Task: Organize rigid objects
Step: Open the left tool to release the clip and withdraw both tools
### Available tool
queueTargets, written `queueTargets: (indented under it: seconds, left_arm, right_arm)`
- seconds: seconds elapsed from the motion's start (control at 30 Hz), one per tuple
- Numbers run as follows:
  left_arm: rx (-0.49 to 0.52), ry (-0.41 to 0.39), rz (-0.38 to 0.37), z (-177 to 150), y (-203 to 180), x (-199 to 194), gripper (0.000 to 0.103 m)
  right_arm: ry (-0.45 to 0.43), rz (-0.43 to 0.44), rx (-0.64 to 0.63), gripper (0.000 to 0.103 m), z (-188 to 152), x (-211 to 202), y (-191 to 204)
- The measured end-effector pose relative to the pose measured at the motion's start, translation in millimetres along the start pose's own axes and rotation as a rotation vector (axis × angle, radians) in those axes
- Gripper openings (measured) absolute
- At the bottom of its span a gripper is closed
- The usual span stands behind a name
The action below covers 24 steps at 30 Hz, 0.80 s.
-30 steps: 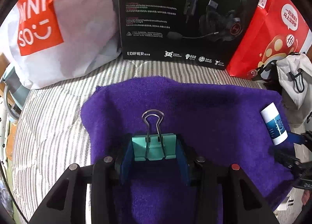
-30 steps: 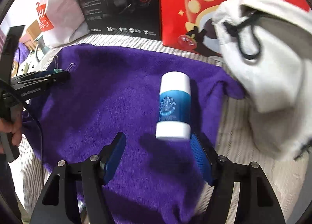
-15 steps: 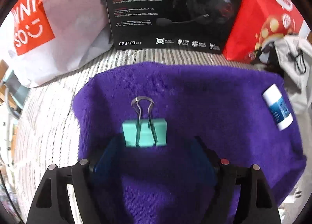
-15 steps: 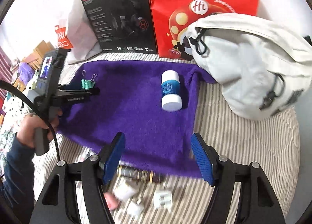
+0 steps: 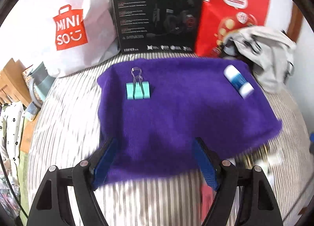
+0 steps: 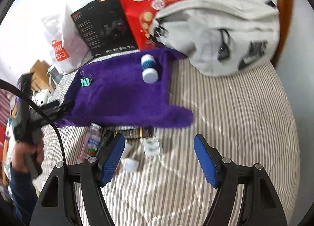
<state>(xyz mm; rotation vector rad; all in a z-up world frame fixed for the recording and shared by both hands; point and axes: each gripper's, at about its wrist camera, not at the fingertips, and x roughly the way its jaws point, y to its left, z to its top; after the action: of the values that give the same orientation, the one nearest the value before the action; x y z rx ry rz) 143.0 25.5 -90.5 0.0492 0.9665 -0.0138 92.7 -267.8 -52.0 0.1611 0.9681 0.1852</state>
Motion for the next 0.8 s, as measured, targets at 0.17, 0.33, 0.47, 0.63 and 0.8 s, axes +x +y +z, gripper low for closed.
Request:
queueTargets:
  seconds: [0.17,0.33,0.47,0.63,0.8]
  left_arm:
    - [-0.007,0.03,-0.032,-37.2,-6.2,-14.6,0.077]
    - [0.006,0.072,-0.036,-54.6,-22.6,-4.8,0.077]
    - [0.035,0.084,-0.022,-56.6,-33.1,7.2,0.078]
    - [0.061,0.113,-0.019,-64.2,-36.0,12.8,0.078]
    - [0.057,0.095,-0.023,-71.9,-28.7,8.2,0.078]
  right_arm:
    - [0.02,-0.035,-0.034,0.072,-24.2,-7.0,0.4]
    - [0.031,-0.028,-0.049,0.072,-37.7,-13.5,-1.5]
    - [0.035,-0.027,-0.055,0.073,-46.2,-16.0,-1.3]
    - [0.036,-0.026,-0.061,0.073,-50.8,-17.6,0.1]
    - [0.039,-0.022,-0.035,0.073,-51.1,-12.2,-5.3]
